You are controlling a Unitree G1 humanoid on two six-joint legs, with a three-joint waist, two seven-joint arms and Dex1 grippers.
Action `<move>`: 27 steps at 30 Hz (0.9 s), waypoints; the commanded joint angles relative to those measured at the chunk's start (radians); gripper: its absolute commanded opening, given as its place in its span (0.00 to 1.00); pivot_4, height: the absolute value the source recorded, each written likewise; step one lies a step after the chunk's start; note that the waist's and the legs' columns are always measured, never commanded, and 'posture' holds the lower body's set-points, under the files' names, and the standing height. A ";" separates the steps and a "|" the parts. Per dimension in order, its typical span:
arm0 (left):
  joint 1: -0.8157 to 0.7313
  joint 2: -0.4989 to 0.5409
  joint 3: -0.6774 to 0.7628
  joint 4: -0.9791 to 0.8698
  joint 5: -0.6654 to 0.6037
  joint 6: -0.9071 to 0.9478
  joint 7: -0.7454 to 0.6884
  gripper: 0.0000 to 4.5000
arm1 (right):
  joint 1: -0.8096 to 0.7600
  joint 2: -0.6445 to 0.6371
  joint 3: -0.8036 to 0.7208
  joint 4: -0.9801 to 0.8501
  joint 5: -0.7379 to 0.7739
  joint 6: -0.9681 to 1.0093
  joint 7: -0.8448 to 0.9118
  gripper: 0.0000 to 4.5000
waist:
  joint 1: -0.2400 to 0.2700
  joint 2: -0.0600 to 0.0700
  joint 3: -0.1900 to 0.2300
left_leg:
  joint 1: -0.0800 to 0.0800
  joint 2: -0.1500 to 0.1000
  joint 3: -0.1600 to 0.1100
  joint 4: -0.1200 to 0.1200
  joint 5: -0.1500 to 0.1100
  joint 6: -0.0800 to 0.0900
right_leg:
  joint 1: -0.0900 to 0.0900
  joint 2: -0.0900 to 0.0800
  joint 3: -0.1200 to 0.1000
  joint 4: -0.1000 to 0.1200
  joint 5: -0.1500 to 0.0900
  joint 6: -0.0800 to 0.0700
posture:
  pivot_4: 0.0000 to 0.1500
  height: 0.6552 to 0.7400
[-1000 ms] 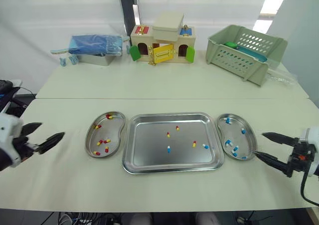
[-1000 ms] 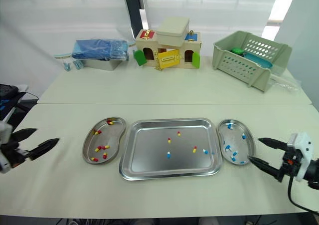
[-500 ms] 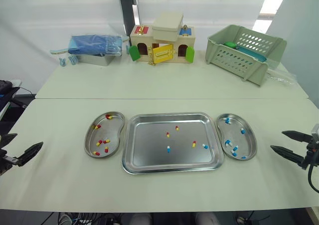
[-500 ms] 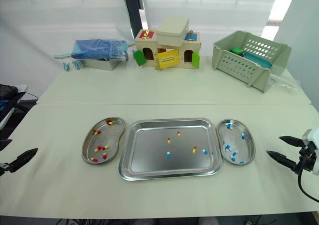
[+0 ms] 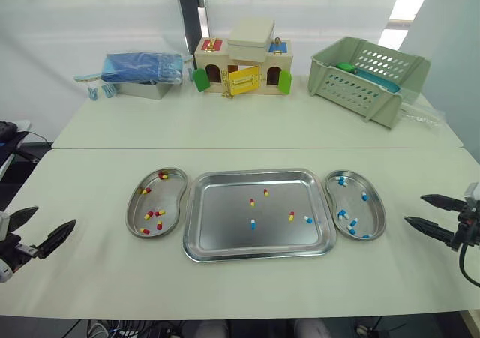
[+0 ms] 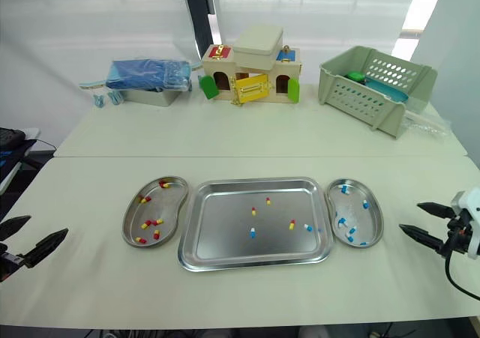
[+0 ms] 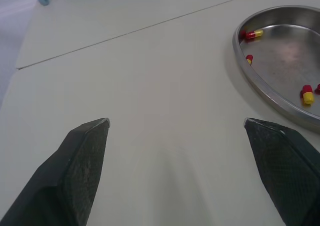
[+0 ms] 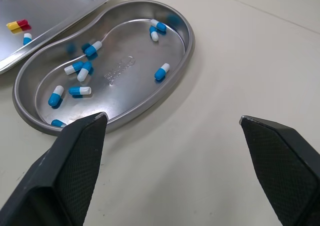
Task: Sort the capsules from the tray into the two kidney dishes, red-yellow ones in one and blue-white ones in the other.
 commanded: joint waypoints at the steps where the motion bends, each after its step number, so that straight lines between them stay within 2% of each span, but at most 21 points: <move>1: 0.039 -0.044 0.038 -0.183 -0.128 0.056 -0.015 0.99 | -0.022 -0.016 -0.026 0.003 0.014 -0.035 0.040 1.00 | 0.000 0.000 0.000 | 0.000 0.000 0.000 0.000 0.000 0.000 | 0.000 0.000 0.000 0.000 0.000 0.000 | 1.00 1.00; 6: 0.153 -0.144 -0.038 -0.436 -0.189 0.058 -0.049 0.99 | -0.072 -0.034 0.002 -0.038 0.034 -0.001 0.103 1.00 | 0.001 0.000 0.000 | 0.000 0.000 0.001 0.000 0.000 0.000 | 0.000 0.000 0.001 0.000 0.000 0.000 | 1.00 1.00; 10: 0.294 -0.271 -0.130 -0.638 -0.229 0.036 -0.070 0.99 | -0.124 -0.053 0.034 -0.236 0.123 0.165 0.100 1.00 | -0.007 0.001 0.000 | 0.000 0.000 0.002 0.000 0.000 0.000 | 0.000 0.000 0.002 -0.001 0.000 0.000 | 1.00 1.00; 13: 0.351 -0.343 -0.174 -0.697 -0.229 -0.019 -0.084 0.99 | -0.137 -0.083 0.071 -0.349 0.148 0.260 0.100 1.00 | -0.007 0.001 0.000 | 0.000 0.000 0.002 0.000 0.000 0.000 | 0.000 0.000 0.002 -0.001 0.000 0.000 | 1.00 1.00; 15: 0.410 -0.428 -0.245 -0.736 -0.193 -0.118 -0.126 0.99 | -0.177 -0.100 0.141 -0.439 0.158 0.327 0.095 1.00 | 0.001 0.001 0.000 | 0.000 0.000 0.001 0.000 0.000 0.000 | 0.001 0.000 0.001 -0.001 0.000 0.000 | 1.00 1.00; 19: 0.499 -0.519 -0.350 -0.754 -0.137 -0.240 -0.166 0.99 | -0.266 -0.052 0.243 -0.551 0.190 0.405 0.045 1.00 | 0.006 -0.001 0.001 | 0.000 0.000 0.002 0.000 0.000 0.000 | 0.001 0.000 0.002 -0.004 0.000 0.001 | 1.00 1.00; 22: 0.538 -0.577 -0.417 -0.701 -0.103 -0.384 -0.231 0.99 | -0.360 0.017 0.377 -0.611 0.174 0.465 0.003 1.00 | 0.008 -0.001 0.001 | -0.001 -0.001 0.001 0.000 0.000 0.000 | 0.001 0.000 0.001 -0.004 0.000 0.001 | 1.00 1.00; 27: 0.524 -0.657 -0.468 -0.589 -0.085 -0.590 -0.257 0.99 | -0.512 0.176 0.602 -0.584 0.039 0.451 -0.062 1.00 | 0.006 -0.001 0.001 | -0.003 -0.001 0.001 0.001 -0.001 0.000 | 0.000 0.000 0.001 -0.006 0.001 0.001 | 1.00 1.00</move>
